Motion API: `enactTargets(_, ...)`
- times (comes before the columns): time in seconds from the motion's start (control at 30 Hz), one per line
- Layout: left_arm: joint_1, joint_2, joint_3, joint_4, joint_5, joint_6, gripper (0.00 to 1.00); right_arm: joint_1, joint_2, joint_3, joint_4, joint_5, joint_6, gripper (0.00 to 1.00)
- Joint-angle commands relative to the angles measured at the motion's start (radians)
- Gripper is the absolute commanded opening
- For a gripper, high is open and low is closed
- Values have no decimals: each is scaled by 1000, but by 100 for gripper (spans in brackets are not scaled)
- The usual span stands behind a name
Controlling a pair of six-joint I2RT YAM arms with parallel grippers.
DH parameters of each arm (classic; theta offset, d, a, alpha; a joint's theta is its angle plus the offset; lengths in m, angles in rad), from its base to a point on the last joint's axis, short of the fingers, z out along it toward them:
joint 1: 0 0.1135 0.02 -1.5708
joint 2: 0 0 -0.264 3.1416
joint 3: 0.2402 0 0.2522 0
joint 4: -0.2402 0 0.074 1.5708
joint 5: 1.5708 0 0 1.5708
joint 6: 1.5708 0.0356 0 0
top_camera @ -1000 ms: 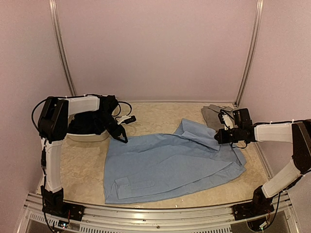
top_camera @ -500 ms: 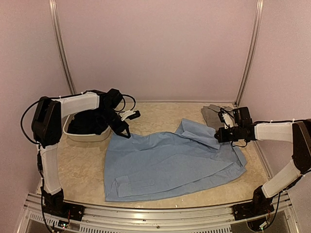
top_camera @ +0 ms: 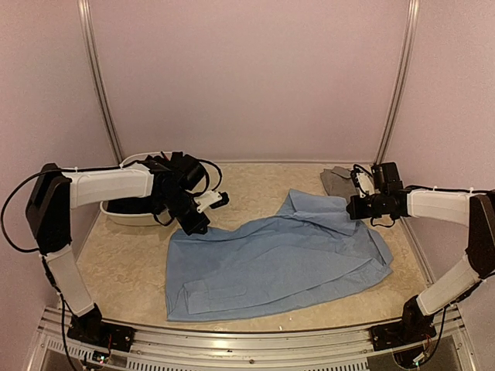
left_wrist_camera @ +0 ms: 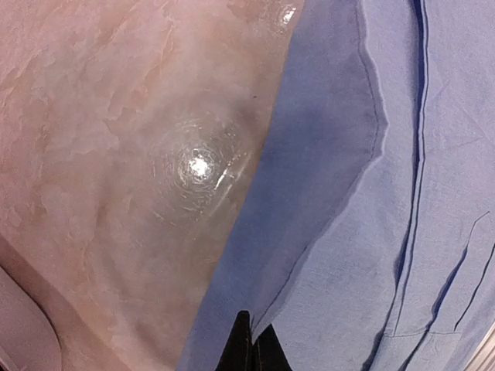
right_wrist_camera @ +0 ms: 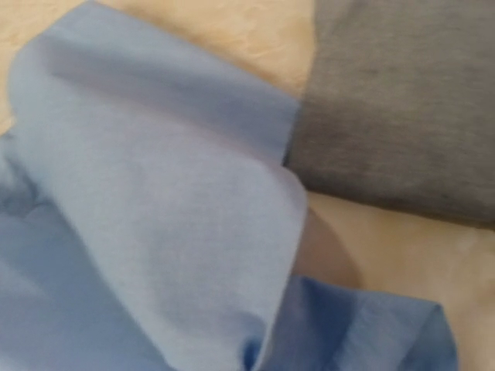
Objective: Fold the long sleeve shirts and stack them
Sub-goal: Fold the 1/3-folded shirt at the center of the board.
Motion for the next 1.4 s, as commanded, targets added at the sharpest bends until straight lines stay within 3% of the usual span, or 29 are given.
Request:
enactTargets(0.0, -60, -63, -62, 88, -102, -66, 0, -13, -52, -3, -13, 86, -14, 0)
enactTargets(0.23, -164, -75, -129, 108, -217, -134, 0, -13, -74, -38, -8, 130, -16, 0)
enactTargets(0.7, -222, -57, -251, 106, -317, -189, 1, -13, -82, -63, -63, 130, -15, 0)
enactTargets(0.83, -239, -54, -255, 101, -310, -197, 7, -13, -80, -80, -66, 109, 6, 0)
enactTargets(1.03, -278, -66, -257, 103, -278, -199, 25, -13, -86, -126, -56, 80, 45, 0)
enactTargets(1.37, -270, -156, -296, 112, -167, -165, 32, -13, -126, -193, -30, 30, 75, 0)
